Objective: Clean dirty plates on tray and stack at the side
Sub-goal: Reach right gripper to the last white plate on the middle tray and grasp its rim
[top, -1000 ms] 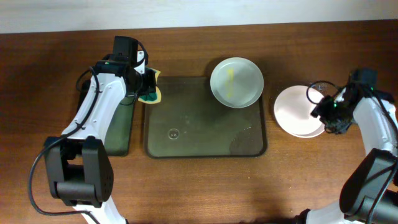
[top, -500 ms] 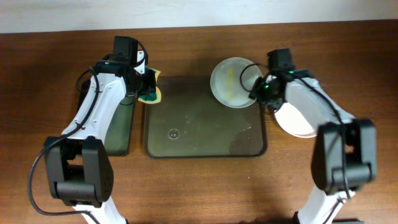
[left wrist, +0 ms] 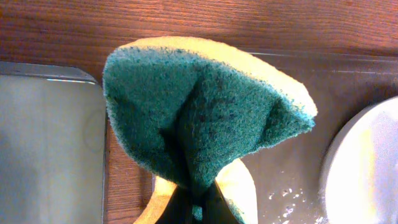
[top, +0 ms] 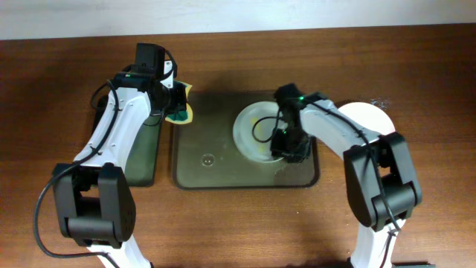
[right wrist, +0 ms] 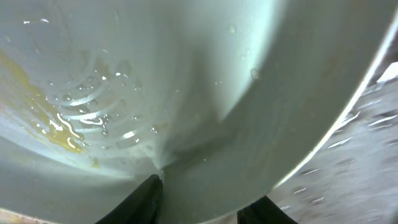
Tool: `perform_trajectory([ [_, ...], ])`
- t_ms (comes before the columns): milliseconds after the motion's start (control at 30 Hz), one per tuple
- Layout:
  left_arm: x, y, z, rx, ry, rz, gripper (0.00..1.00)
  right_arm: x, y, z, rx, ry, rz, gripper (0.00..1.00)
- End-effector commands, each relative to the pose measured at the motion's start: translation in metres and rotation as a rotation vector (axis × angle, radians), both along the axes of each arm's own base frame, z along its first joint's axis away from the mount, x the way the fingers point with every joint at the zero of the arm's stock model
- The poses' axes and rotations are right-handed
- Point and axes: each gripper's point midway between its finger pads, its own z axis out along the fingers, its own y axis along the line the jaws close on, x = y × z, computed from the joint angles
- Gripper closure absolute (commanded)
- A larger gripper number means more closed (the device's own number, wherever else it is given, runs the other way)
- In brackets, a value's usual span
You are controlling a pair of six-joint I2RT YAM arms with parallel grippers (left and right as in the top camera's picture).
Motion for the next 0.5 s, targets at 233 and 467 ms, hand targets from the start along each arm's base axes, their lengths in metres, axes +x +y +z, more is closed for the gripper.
perform_trajectory([
  [233,0.004,-0.001,0.013,0.010,-0.039,-0.019,1.00,0.026,0.009,0.052,0.052,-0.122,0.229,0.31],
  [467,0.004,-0.001,0.013,0.010,-0.038,-0.019,1.00,0.081,-0.025,0.028,0.001,-0.271,0.272,0.30],
])
